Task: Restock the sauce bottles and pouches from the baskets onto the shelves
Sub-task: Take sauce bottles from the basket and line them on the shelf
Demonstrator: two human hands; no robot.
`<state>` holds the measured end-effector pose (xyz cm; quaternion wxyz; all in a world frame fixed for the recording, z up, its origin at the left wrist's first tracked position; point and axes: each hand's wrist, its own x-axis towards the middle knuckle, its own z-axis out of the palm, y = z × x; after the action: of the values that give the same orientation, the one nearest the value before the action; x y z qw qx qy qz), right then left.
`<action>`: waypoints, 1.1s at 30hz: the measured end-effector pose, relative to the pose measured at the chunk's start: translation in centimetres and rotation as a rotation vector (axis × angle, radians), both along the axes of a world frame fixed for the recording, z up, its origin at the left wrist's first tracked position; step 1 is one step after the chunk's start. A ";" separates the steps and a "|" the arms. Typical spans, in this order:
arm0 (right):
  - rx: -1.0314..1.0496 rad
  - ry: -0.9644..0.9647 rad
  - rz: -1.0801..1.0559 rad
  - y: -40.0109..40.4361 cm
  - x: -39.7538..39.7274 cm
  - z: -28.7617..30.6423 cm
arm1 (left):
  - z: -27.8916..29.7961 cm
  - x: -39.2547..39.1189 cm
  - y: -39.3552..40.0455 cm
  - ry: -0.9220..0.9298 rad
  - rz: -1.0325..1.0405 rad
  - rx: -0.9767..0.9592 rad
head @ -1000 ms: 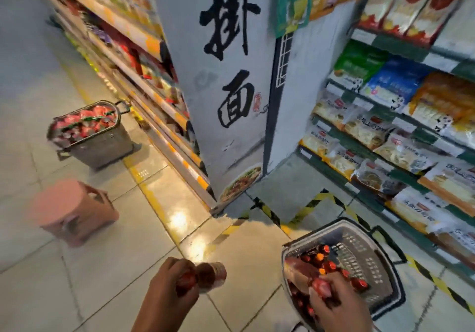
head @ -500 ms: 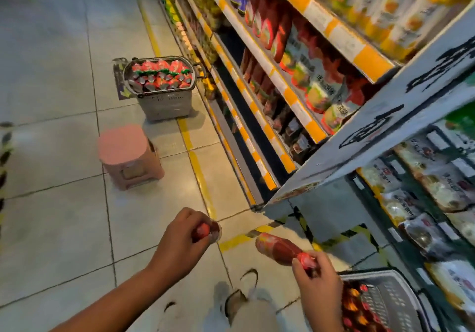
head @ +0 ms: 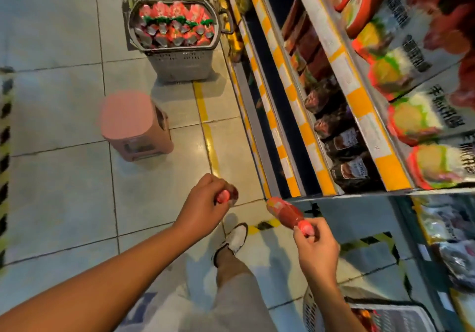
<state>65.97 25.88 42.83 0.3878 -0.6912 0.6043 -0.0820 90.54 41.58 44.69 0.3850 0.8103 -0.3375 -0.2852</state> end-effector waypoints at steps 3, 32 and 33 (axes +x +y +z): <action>-0.025 -0.008 -0.062 -1.5 2.0 -3.0 | -3.6 2.4 -3.2 0.043 -0.022 -0.014; -0.580 -0.369 -0.963 -8.8 16.4 -49.7 | -52.2 10.4 -29.8 0.076 -0.275 -0.404; -0.586 -0.377 -0.974 -9.1 16.4 -50.2 | -52.5 10.4 -30.5 0.089 -0.297 -0.418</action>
<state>82.40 16.80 -7.37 0.1992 -0.3863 0.7244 -0.5350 100.95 11.07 -7.83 0.5124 0.6413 -0.4871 -0.2982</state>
